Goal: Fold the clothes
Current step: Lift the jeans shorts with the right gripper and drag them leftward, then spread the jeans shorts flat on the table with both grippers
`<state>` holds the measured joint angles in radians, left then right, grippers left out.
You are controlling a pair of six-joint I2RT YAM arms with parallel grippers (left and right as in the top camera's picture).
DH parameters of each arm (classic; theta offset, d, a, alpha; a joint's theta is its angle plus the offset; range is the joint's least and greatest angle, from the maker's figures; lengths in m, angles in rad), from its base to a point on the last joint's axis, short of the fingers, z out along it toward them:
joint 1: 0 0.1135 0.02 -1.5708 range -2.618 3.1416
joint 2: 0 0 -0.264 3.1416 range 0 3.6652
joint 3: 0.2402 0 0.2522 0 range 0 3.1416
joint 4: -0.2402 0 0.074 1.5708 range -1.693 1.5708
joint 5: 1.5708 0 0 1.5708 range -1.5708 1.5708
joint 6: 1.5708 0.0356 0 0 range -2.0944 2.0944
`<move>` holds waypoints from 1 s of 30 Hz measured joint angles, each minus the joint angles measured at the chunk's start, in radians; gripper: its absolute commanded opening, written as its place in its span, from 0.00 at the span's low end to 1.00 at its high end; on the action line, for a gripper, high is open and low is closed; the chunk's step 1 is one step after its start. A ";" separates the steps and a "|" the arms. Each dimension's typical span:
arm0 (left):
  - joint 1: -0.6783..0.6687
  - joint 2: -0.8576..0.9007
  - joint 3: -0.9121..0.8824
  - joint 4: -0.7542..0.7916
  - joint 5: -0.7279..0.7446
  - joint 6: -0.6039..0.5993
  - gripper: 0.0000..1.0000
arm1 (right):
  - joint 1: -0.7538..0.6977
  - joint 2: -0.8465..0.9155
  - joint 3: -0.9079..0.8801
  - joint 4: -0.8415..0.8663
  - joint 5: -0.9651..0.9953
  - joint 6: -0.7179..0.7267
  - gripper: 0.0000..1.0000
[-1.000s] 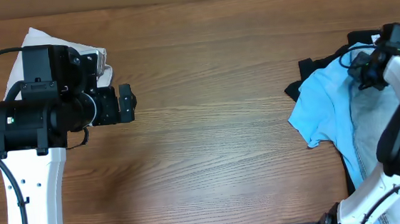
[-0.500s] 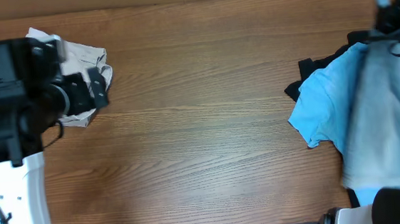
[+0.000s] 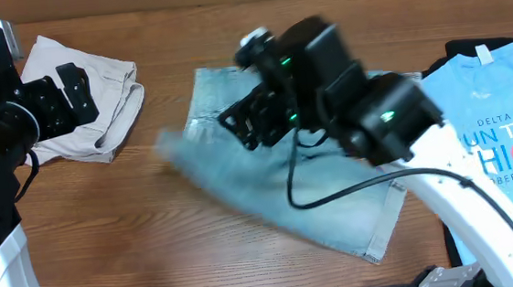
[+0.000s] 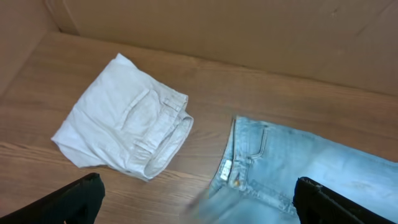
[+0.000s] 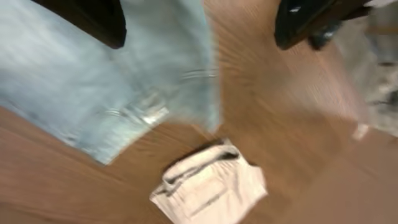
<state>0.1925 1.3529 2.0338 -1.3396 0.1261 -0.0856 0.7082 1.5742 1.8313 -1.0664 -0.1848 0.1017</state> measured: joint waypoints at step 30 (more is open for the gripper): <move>-0.286 0.917 0.014 0.082 0.224 0.166 0.04 | -0.601 0.002 0.001 -0.259 0.104 0.377 0.80</move>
<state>-0.0940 2.2700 2.0483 -1.2572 0.3504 0.0803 0.1070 1.5757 1.8320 -1.3258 -0.0811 0.4786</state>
